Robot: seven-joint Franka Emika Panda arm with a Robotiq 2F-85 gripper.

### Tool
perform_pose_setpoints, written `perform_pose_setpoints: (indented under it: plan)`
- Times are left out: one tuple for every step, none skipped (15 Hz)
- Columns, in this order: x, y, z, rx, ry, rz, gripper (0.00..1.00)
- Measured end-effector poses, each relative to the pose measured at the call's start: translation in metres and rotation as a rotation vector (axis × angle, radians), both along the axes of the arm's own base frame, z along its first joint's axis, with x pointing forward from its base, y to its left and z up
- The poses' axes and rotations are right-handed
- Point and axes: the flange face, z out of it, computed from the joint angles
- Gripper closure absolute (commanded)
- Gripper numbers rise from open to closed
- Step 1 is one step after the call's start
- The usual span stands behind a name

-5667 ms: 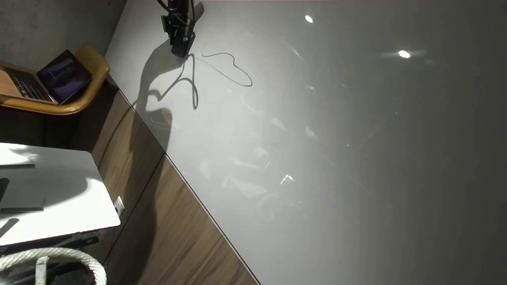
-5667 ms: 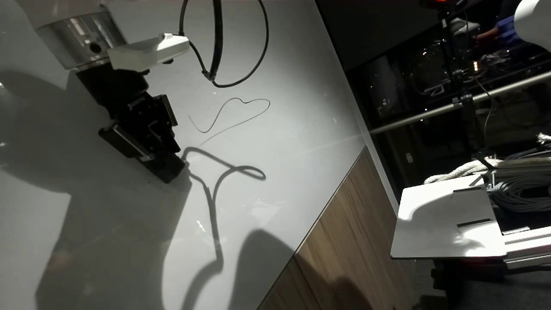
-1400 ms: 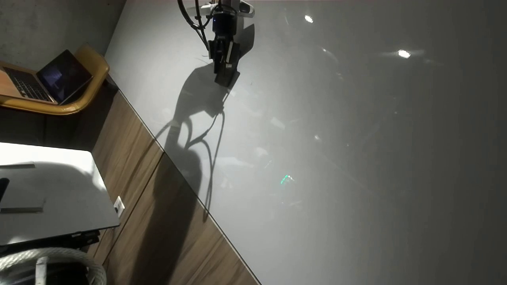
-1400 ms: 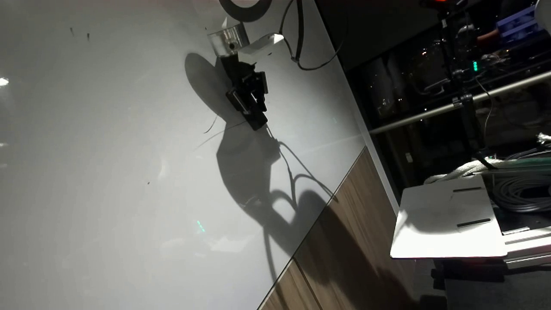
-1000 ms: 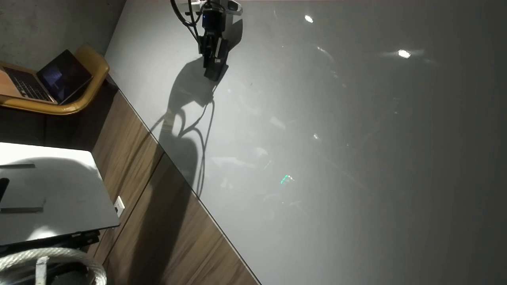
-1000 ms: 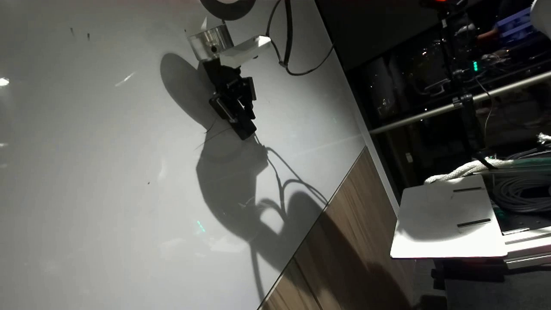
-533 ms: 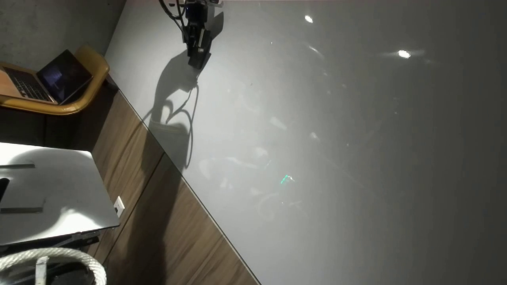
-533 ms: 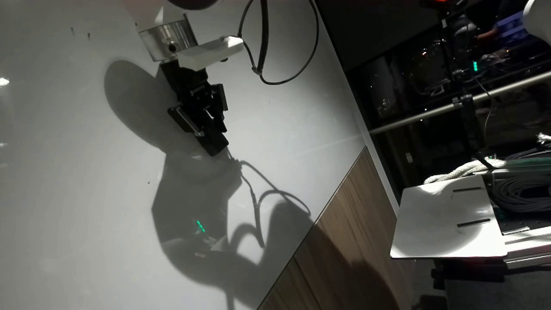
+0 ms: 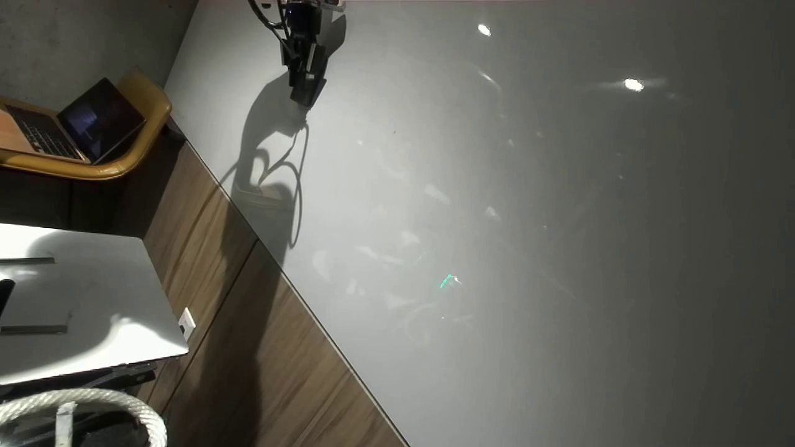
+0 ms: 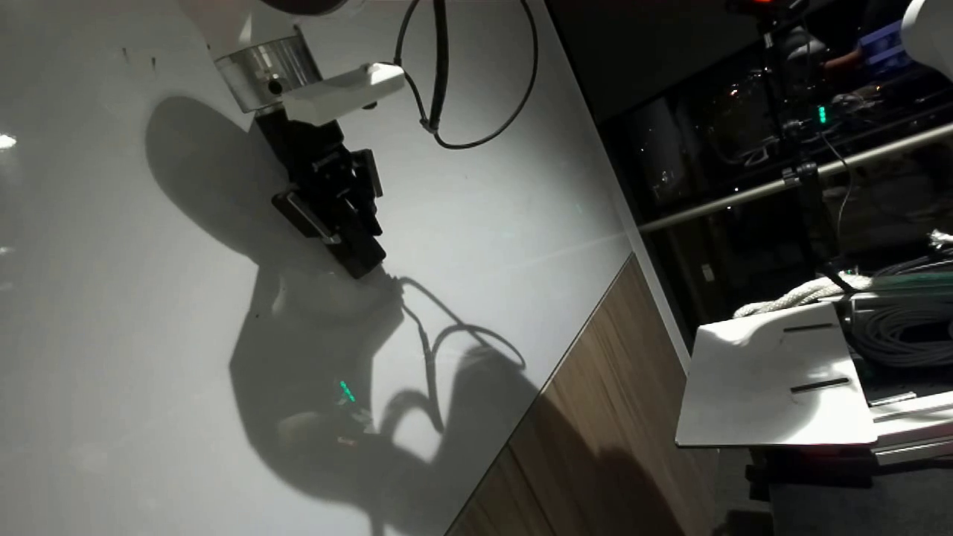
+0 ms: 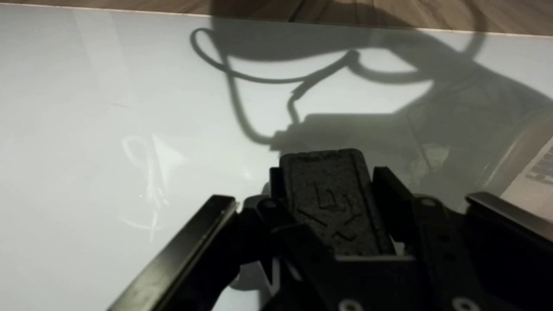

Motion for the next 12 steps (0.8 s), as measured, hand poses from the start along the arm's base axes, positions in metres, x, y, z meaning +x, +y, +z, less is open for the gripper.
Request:
perform_pose_setpoints:
  plan:
    - [0.000, 0.002, -0.001, 0.000, 0.001, 0.003, 0.72]
    - [0.000, 0.003, -0.002, -0.001, 0.002, 0.004, 0.72]
    - [0.001, 0.003, -0.002, -0.002, 0.002, 0.004, 0.72]
    - [0.001, 0.002, -0.002, -0.002, 0.003, 0.004, 0.72]
    - [0.001, 0.000, -0.003, -0.002, 0.005, 0.002, 0.72]
    - [0.002, -0.004, -0.004, -0.004, 0.009, -0.003, 0.72]
    - [0.003, -0.010, -0.005, -0.006, 0.014, -0.010, 0.72]
    - [0.004, -0.018, -0.007, -0.009, 0.021, -0.020, 0.72]
    - [0.006, -0.030, -0.008, -0.013, 0.029, -0.031, 0.72]
    - [0.007, -0.043, -0.009, -0.018, 0.038, -0.043, 0.72]
    - [0.009, -0.059, -0.010, -0.024, 0.046, -0.057, 0.72]
    - [0.009, -0.075, -0.011, -0.031, 0.051, -0.076, 0.72]
